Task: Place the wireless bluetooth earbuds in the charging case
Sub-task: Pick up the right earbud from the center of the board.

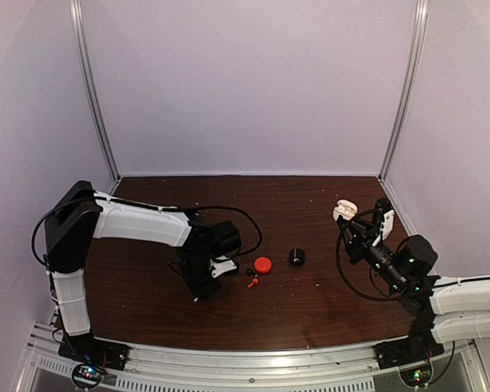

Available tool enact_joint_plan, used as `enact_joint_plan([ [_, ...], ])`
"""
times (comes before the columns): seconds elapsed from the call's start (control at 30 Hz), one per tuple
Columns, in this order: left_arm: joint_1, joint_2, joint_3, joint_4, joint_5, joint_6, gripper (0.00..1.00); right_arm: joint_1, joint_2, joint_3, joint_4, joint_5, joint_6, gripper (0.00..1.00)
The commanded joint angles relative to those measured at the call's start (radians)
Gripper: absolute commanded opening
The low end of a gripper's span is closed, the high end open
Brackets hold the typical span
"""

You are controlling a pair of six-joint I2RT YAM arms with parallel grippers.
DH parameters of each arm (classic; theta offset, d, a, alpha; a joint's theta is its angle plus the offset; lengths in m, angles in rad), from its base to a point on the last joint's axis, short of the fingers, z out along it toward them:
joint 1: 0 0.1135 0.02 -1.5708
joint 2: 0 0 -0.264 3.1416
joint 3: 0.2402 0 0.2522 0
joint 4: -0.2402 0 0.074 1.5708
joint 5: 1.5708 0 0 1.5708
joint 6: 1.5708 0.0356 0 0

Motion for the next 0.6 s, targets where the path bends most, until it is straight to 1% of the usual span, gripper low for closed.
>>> enact_joint_plan([
  [0.0,-0.003,-0.007,0.019,0.0,-0.013,0.011,0.17,-0.006,-0.011,0.014,0.022,-0.012,0.002,0.0],
  [0.17,0.0,-0.065,0.025,0.054,-0.006,0.005,0.13,-0.007,-0.012,0.017,0.015,-0.013,-0.001,0.0],
  [0.33,0.014,-0.188,0.005,0.187,-0.001,-0.003,0.09,-0.006,-0.006,0.032,0.014,-0.06,-0.012,0.0],
  [0.43,0.014,-0.298,-0.026,0.312,-0.036,0.01,0.07,-0.006,0.016,0.042,0.037,-0.091,-0.026,0.0],
  [0.5,0.013,-0.385,-0.068,0.455,-0.037,0.021,0.06,-0.006,0.043,0.055,0.06,-0.12,-0.037,0.0],
  [0.57,0.015,-0.476,-0.126,0.599,-0.009,0.037,0.06,-0.007,0.08,0.072,0.089,-0.156,-0.042,0.0],
])
